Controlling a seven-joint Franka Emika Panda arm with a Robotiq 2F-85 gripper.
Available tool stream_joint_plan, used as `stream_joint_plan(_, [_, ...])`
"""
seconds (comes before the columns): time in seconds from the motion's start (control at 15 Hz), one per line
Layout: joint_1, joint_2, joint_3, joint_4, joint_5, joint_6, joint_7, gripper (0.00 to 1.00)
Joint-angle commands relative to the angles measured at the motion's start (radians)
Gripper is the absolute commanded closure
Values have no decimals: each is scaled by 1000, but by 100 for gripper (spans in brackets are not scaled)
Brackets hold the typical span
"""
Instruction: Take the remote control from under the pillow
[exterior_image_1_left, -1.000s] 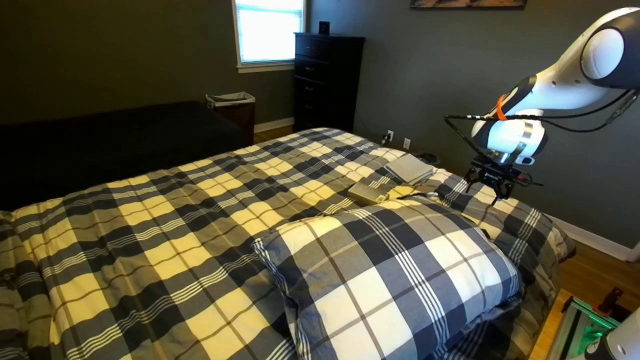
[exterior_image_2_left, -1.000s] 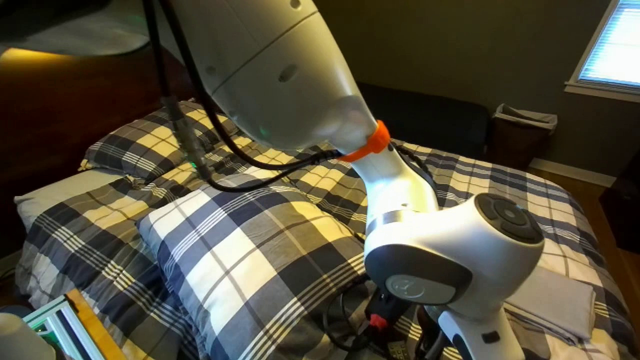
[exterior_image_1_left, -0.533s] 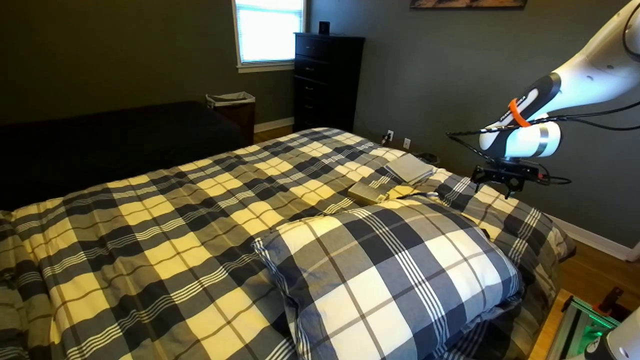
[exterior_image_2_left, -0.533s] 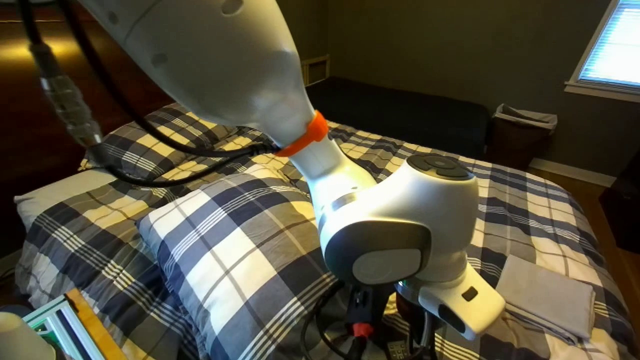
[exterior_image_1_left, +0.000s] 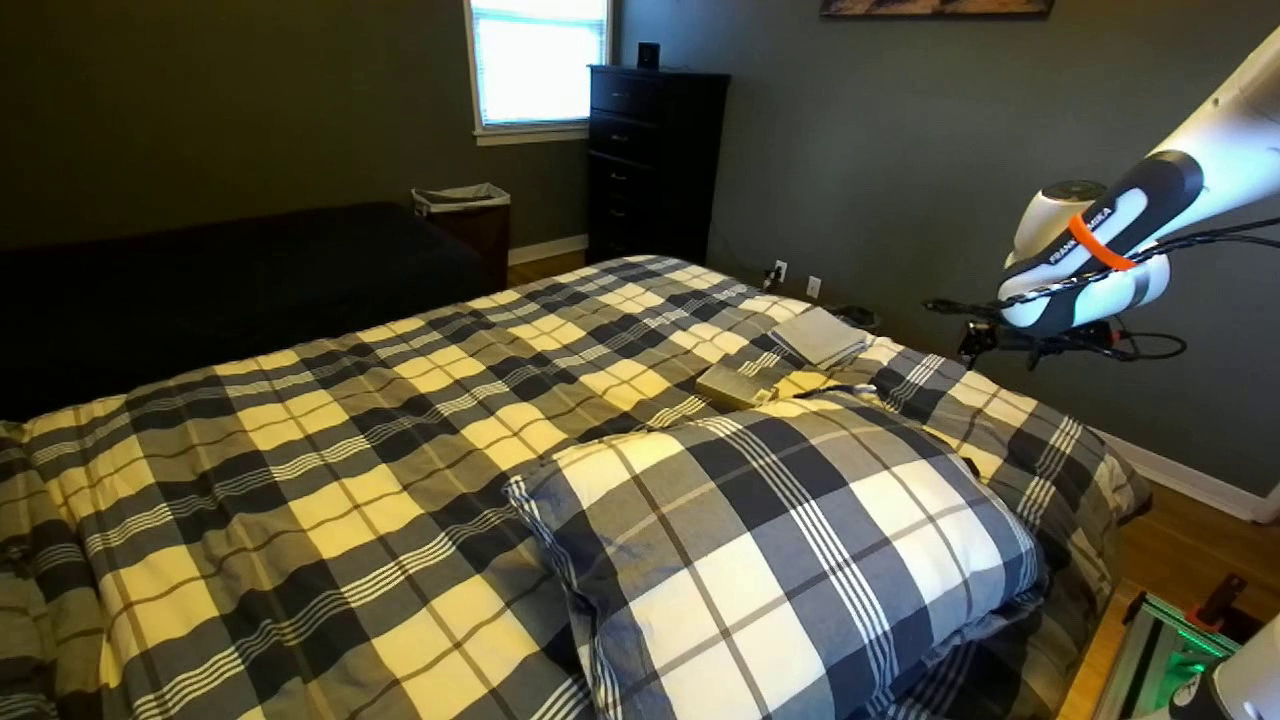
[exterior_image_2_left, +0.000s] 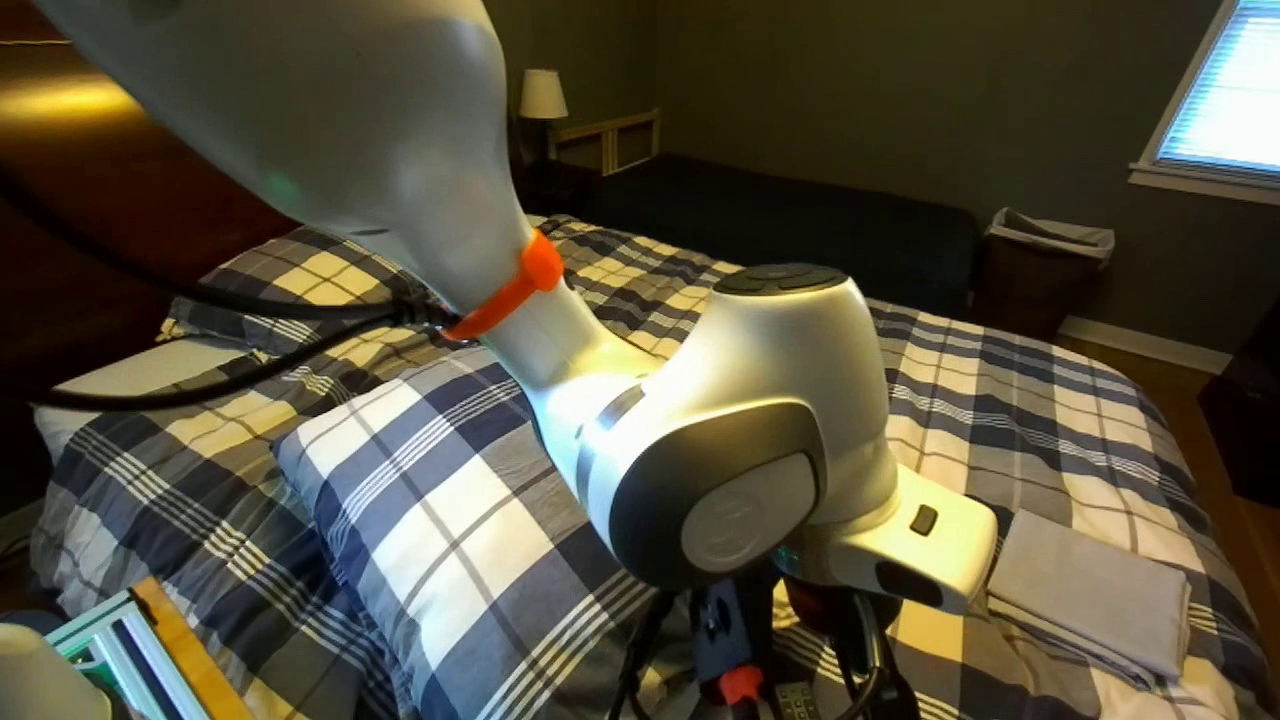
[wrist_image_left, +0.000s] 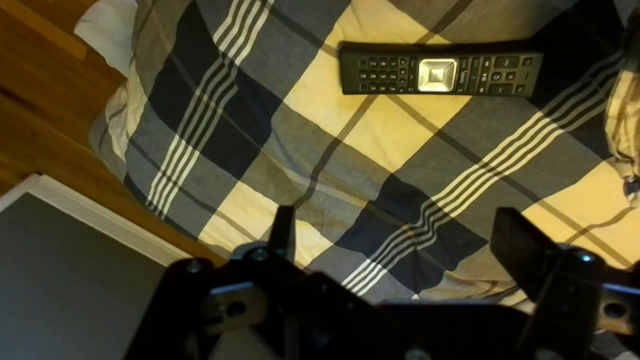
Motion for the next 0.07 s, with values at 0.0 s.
stream_joint_plan(0.0, [-5,-1,5,1,2,0,-5,0])
